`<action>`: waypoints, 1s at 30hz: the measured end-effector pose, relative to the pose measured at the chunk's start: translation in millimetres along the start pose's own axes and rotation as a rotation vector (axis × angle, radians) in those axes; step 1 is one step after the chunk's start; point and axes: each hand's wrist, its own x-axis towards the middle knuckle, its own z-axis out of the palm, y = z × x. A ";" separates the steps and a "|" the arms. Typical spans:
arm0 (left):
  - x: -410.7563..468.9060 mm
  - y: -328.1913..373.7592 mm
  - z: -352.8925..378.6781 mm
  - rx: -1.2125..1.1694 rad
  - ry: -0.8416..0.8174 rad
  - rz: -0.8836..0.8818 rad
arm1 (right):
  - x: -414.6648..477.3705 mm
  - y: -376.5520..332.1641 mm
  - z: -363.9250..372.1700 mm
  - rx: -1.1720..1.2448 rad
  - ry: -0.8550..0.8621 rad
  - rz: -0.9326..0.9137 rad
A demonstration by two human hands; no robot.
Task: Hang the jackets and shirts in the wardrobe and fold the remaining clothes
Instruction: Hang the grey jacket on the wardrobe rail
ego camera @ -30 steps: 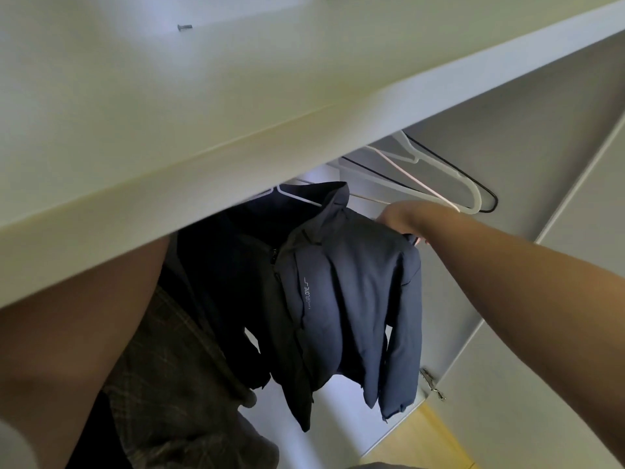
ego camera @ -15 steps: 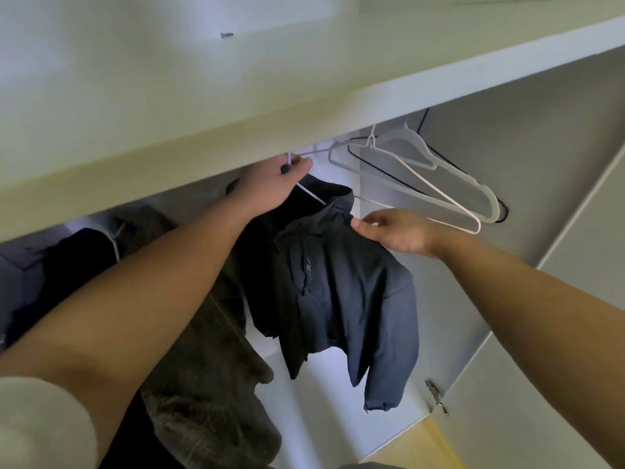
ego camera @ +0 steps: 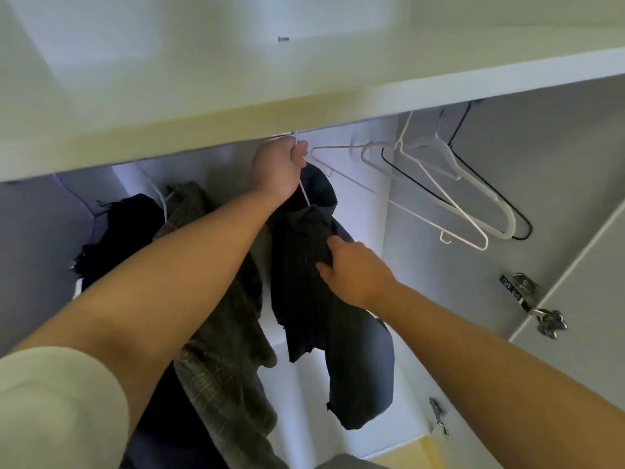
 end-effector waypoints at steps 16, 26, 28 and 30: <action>-45.9 -68.5 -116.6 0.151 0.199 -0.208 | -9.0 -138.4 43.2 0.046 -0.262 -0.328; -71.0 -3.8 -65.2 1.025 -0.121 0.086 | -0.1 -69.9 49.0 0.366 0.007 -0.123; -75.0 4.0 -30.8 0.809 -0.310 0.125 | 3.5 -39.1 35.9 0.486 0.221 0.065; -77.4 11.0 2.4 0.671 -0.503 0.132 | 2.2 -7.4 14.7 0.533 0.427 0.192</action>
